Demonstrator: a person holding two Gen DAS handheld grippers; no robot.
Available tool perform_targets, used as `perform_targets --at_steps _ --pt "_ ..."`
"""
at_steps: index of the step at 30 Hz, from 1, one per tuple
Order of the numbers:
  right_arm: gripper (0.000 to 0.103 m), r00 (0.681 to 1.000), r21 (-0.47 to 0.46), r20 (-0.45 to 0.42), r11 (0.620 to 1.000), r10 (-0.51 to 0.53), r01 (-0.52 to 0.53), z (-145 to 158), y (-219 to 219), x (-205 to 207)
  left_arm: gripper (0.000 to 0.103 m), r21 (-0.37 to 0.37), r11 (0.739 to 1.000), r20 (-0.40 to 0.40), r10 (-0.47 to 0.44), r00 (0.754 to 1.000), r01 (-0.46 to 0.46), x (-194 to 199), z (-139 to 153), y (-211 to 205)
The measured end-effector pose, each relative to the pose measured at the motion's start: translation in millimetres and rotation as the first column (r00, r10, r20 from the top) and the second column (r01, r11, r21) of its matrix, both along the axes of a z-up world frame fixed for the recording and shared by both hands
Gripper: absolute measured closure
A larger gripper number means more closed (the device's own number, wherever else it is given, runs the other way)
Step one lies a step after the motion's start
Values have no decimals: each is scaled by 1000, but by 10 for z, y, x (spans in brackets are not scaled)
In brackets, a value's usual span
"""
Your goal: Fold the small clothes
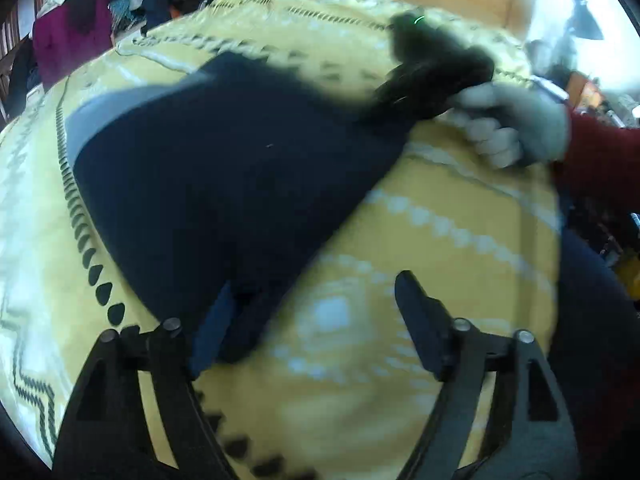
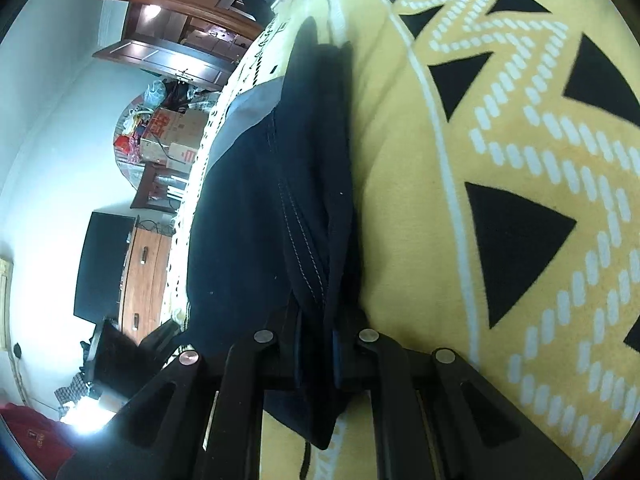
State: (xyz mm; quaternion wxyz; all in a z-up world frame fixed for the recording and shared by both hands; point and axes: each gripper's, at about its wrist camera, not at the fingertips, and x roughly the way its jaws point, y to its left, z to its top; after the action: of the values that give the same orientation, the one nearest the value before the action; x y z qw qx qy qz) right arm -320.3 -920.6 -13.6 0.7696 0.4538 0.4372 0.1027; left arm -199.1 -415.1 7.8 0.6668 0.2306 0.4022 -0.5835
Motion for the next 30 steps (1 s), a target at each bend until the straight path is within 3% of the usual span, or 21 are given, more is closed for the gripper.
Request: perform_targets --at_steps 2,5,7,9,10,12,13,14,16,18,19,22,24,26,27,28,29,30 --pt "93 1000 -31 3 999 17 -17 34 30 25 43 -68 997 -43 24 999 -27 29 257 132" --pt "94 1000 -65 4 998 26 -25 57 58 26 41 -199 977 5 77 997 -74 94 612 177" --pt "94 1000 -91 8 996 28 -27 90 81 13 35 -234 969 28 93 995 -84 195 549 14" --pt "93 1000 -97 7 995 23 -22 106 87 -8 37 -154 987 47 52 998 -45 207 297 -271" --pt "93 1000 -104 4 994 18 -18 113 86 -26 37 -84 996 11 -11 1000 12 121 60 -421" --pt "88 1000 -137 -8 990 16 -17 180 82 -52 35 5 1000 57 -30 998 30 -59 -113 -495" --pt "71 1000 -174 -14 985 17 -19 268 125 -59 35 -4 1000 34 -26 999 27 -130 -81 -462" --pt "62 1000 -245 -21 969 18 -22 403 167 -89 36 -23 1000 9 4 1000 -3 -134 10 -416" --pt "57 999 -372 27 928 27 -15 824 303 -208 36 -81 991 3 105 994 -105 -74 329 -287" --pt "33 995 -488 100 872 9 41 1281 466 -356 28 -133 970 44 208 977 -201 38 661 -181" --pt "18 991 -531 132 845 2 69 1470 548 -416 26 -156 954 70 269 961 -256 97 836 -148" --pt "11 959 -674 283 710 -8 205 2241 948 -691 18 -253 873 125 458 880 -418 242 1442 -40" --pt "0 923 -744 383 587 -15 319 2749 1248 -890 6 -307 800 160 577 801 -515 271 1793 116" --pt "0 862 -768 507 448 -12 458 3180 1547 -1197 0 -390 707 156 683 714 -591 153 2139 274" --pt "0 826 -758 563 387 -19 525 3339 1687 -1346 0 -425 676 136 706 695 -602 120 2182 344" --pt "0 795 -737 605 350 -37 578 3422 1786 -1484 0 -459 641 102 726 681 -615 51 2217 403" --pt "0 787 -726 613 341 -72 597 3503 1868 -1518 0 -475 613 56 738 673 -632 3 2190 459" --pt "0 806 -732 584 366 -99 576 3516 1903 -1521 0 -457 618 48 735 677 -639 24 2118 433"
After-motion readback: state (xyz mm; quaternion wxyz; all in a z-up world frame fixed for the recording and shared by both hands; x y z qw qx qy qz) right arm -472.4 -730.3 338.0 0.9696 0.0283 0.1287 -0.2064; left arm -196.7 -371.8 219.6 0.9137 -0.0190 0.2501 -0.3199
